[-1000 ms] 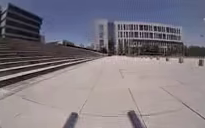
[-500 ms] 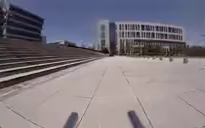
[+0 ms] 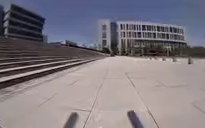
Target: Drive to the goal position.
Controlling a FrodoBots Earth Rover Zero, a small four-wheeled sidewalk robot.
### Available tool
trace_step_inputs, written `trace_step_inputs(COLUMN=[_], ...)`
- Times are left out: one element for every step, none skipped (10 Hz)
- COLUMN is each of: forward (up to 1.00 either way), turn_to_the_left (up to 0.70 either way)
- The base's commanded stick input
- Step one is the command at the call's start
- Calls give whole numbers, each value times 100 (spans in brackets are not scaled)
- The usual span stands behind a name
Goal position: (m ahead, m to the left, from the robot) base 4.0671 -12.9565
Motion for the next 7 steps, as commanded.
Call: trace_step_inputs(forward=[70, 70, 70, 70, 70, 70, 70], turn_to_the_left=[0, 0, 0, 0, 0, 0, -3])
